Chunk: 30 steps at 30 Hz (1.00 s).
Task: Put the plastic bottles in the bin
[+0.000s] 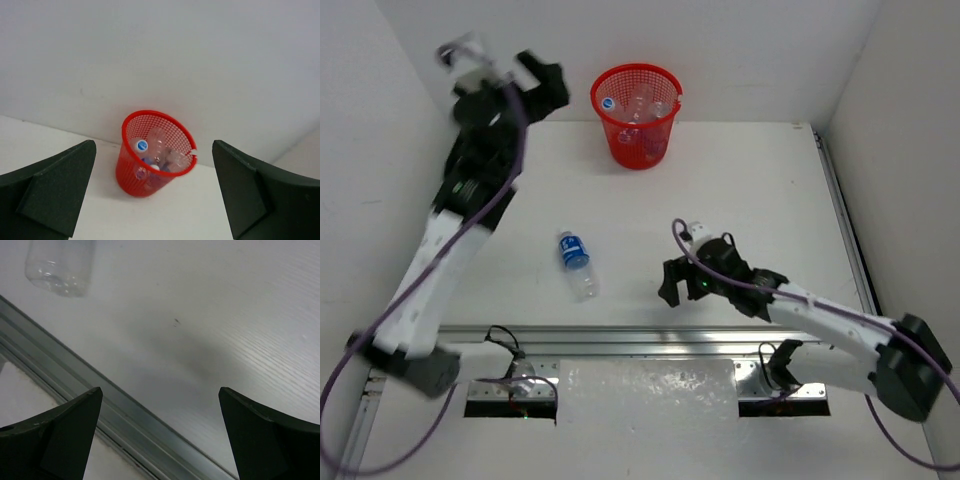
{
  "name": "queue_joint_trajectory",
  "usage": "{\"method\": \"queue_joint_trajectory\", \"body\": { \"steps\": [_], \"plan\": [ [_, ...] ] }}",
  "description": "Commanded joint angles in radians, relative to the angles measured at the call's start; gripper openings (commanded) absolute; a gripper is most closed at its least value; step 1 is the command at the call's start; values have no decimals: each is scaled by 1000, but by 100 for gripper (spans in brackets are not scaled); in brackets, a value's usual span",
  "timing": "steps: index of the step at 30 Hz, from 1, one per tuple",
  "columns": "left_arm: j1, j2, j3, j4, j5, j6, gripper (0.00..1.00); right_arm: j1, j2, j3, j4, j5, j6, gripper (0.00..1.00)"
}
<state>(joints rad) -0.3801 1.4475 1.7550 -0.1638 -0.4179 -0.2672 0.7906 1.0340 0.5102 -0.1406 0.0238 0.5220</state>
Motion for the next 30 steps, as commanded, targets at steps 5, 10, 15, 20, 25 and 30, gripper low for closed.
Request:
{"method": "queue_joint_trajectory", "body": {
  "steps": [5,10,15,20,25,30],
  "plan": [
    [-3,-781,-727,-204,-45,-242,100,143,411,408,133,-88,19,99],
    [-3,-1050,-907,-336,-41,-228,100,194,767,751,-22,-35,21,99],
    [-3,-1121,-936,-462,-55,-218,100,211,1027,1010,-157,-9,9,97],
    [-3,-1136,-928,-479,-27,-221,100,220,1137,1087,-189,27,0,73],
    [-3,-1096,-947,-461,59,-233,100,219,1056,997,-156,100,-36,38],
    [-3,-1007,-1012,-292,449,-245,100,207,667,664,69,125,-45,2]
  ]
}}
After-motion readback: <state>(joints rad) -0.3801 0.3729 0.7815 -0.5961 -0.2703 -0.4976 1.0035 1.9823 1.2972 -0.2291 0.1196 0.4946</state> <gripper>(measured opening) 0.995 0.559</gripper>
